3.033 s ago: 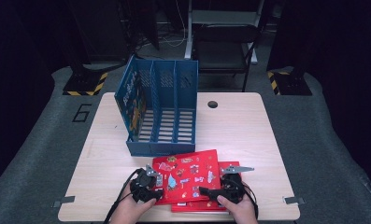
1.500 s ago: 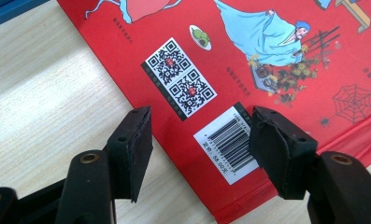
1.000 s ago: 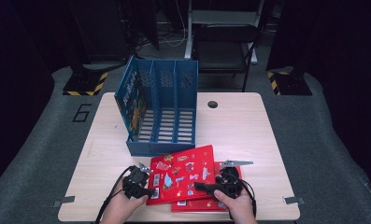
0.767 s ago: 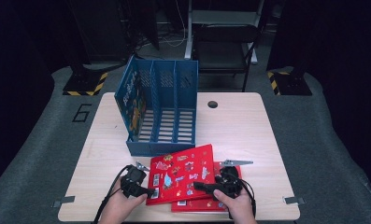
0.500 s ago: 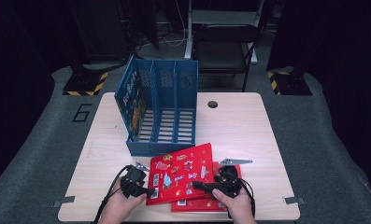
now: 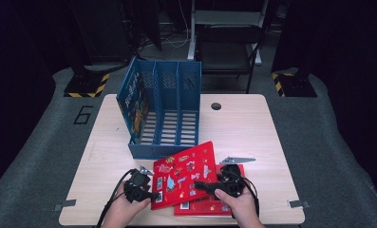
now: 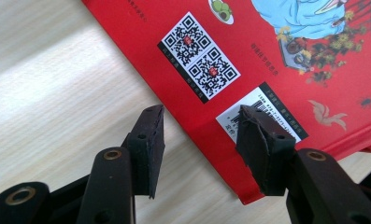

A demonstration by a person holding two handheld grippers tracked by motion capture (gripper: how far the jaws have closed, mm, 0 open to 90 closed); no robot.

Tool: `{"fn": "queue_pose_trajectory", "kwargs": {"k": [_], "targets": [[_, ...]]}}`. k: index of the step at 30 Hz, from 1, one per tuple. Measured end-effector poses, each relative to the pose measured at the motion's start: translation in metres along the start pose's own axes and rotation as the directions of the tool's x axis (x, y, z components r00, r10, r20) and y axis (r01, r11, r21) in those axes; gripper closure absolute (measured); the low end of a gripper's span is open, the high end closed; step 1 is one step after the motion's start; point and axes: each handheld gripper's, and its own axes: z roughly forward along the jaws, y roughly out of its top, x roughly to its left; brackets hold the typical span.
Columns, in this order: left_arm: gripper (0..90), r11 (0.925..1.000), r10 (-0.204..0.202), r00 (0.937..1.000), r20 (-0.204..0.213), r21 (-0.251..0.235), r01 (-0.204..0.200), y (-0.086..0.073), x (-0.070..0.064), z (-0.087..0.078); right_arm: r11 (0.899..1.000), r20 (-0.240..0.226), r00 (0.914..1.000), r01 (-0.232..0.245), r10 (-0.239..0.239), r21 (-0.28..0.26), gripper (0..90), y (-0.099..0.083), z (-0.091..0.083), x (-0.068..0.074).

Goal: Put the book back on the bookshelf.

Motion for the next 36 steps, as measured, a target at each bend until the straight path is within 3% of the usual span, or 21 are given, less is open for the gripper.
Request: {"fn": "queue_pose_trajectory", "kwargs": {"k": [10, 15, 19, 24, 27, 31, 35, 36], "targets": [[51.7, 0.9999, 0.014, 0.9999, -0.007, -0.004, -0.014, 0.0, -0.003, 0.0, 0.999, 0.021, 0.9988, 0.044, -0.045, 0.024, 35.8, 0.013, 0.001, 0.009], [49.4, 0.9999, 0.009, 0.9999, -0.004, -0.004, -0.009, -0.001, -0.003, 0.0, 1.0, 0.026, 0.9996, 0.014, -0.015, 0.023, 37.0, 0.019, 0.003, 0.009], [46.9, 0.9998, 0.006, 0.9999, -0.013, -0.017, -0.007, -0.001, -0.002, 0.001, 0.999, 0.032, 0.9991, 0.027, -0.028, 0.023, 38.3, 0.021, 0.004, 0.008], [46.8, 0.9998, 0.016, 0.9998, -0.011, -0.012, -0.016, -0.001, -0.001, 0.0, 0.999, 0.049, 0.9984, 0.025, -0.026, 0.023, 48.6, 0.024, 0.006, 0.006], [45.2, 1.0, 0.003, 1.0, -0.008, -0.005, -0.003, -0.001, 0.001, -0.001, 0.998, 0.056, 0.9964, 0.062, -0.064, 0.026, 55.0, 0.028, 0.005, 0.008], [43.6, 1.0, 0.002, 1.0, -0.009, 0.006, -0.002, 0.001, 0.002, -0.001, 0.996, 0.059, 0.9949, 0.08, -0.082, 0.041, 55.3, 0.032, 0.006, 0.011], [43.7, 0.9998, 0.004, 1.0, -0.006, 0.021, -0.004, 0.001, 0.004, -0.002, 0.996, 0.063, 0.9956, 0.066, -0.07, 0.055, 56.5, 0.035, 0.007, 0.014], [43.7, 0.9999, -0.01, 0.9999, -0.009, 0.012, 0.01, 0.001, 0.003, -0.001, 0.995, 0.063, 0.9947, 0.078, -0.081, 0.059, 56.7, 0.037, 0.007, 0.014]]}}
